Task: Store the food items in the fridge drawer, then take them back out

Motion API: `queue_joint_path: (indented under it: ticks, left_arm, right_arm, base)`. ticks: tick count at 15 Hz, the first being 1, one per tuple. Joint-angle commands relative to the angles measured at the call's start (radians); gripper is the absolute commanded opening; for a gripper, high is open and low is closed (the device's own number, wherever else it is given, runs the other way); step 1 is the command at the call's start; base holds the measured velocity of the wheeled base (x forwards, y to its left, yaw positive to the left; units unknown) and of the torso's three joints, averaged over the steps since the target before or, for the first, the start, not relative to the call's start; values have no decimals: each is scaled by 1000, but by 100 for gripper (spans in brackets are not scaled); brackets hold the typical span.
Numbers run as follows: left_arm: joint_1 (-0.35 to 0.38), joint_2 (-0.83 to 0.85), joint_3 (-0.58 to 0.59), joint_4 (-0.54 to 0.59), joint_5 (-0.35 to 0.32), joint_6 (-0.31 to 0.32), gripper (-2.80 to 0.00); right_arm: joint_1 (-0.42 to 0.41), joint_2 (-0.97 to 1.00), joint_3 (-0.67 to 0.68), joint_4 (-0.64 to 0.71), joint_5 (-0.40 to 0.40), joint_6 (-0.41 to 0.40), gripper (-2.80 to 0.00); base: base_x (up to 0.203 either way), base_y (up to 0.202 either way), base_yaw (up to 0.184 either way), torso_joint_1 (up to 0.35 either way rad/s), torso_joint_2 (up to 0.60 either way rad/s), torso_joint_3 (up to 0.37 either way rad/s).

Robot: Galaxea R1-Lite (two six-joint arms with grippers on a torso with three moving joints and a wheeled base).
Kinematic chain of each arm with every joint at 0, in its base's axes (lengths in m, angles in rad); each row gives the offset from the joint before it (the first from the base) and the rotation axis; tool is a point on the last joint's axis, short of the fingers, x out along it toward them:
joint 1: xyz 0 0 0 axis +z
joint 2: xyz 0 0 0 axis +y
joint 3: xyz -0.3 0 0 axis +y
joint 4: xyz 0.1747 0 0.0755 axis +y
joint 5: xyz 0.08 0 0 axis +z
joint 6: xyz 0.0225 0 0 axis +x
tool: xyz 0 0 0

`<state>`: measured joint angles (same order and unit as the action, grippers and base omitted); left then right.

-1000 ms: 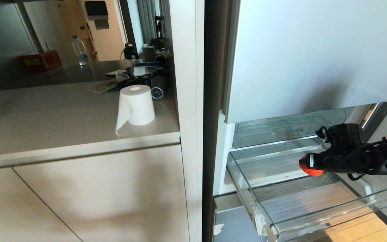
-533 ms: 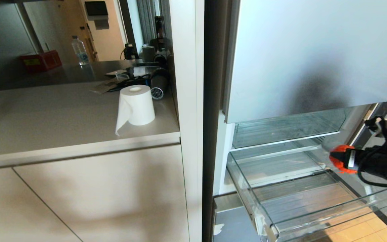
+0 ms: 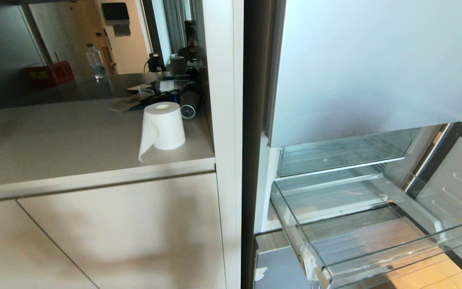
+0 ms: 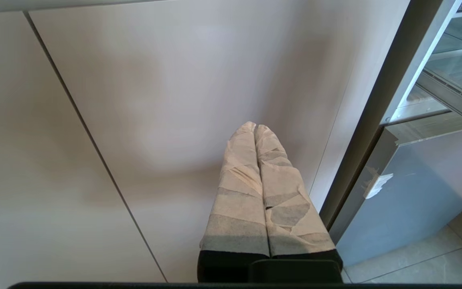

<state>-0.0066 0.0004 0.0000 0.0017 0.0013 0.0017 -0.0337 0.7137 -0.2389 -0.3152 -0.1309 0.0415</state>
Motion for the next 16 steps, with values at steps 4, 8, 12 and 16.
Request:
queue_joint_path:
  ticks: [4, 8, 12, 16]
  left_arm:
    - [0, 1, 0, 0, 0, -2, -280]
    - [-1, 0, 0, 0, 0, -2, -280]
    - [0, 1, 0, 0, 0, -1, -280]
    - [0, 0, 0, 0, 0, -2, -280]
  right_arm:
    - [93, -448, 217, 240, 74, 8, -280]
    - [89, -475, 239, 265, 154, -9, -280]
    - [51, -702, 240, 265, 160, -10, -280]
    - [43, -714, 240, 276, 123, -25, -280]
  base:
    - [0, 0, 0, 0, 0, 0]
    - [0, 0, 0, 0, 0, 0]
    - [0, 0, 0, 0, 0, 0]
    - [0, 0, 0, 0, 0, 0]
